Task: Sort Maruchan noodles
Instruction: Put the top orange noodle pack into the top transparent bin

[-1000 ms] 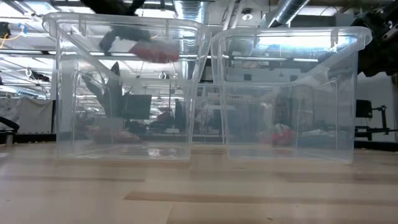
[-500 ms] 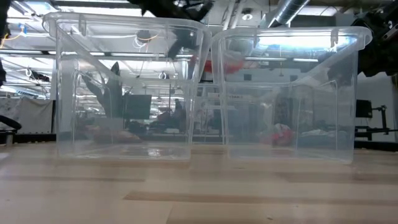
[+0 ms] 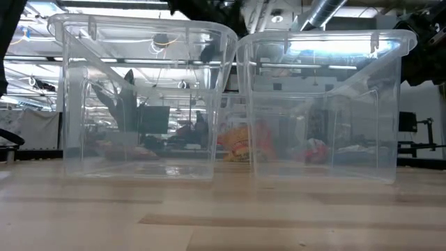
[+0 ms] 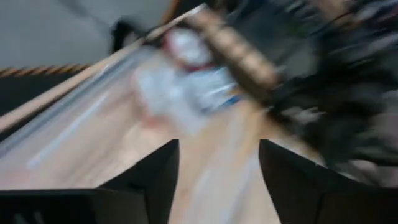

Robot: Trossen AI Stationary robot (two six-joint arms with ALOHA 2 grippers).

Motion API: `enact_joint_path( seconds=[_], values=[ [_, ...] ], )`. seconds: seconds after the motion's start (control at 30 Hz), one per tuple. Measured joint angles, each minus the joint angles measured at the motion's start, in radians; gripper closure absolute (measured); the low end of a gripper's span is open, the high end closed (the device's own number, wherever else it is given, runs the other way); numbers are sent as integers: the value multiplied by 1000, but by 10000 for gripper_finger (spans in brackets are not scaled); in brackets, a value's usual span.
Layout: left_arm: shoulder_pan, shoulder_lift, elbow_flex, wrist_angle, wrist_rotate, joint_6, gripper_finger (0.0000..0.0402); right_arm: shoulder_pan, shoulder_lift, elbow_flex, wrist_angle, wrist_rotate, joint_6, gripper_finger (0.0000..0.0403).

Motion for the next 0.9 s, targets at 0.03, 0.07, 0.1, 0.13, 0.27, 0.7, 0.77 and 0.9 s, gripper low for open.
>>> enact_joint_path(
  seconds=[0.03,0.07,0.1,0.13,0.27,0.7,0.77,0.9],
  values=[
    [14,-26,10,13,44,0,182,0,0,0,0,0,0,358],
    [25,-55,19,21,75,0,176,0,0,0,3,1,-11,358],
    [33,-86,24,27,91,5,173,0,0,-1,16,11,-38,358],
    [39,-122,25,30,94,17,172,0,1,-1,43,28,-41,358],
    [41,-262,3,22,82,82,172,-3,2,-1,360,166,100,358],
    [-64,-649,-320,131,-194,26,174,-178,199,425,76,657,355,370],
    [-64,-673,-339,144,-204,14,174,-241,332,568,-210,657,464,381],
    [-62,-696,-341,134,-213,9,174,-425,546,762,-591,629,606,393]
  ],
)
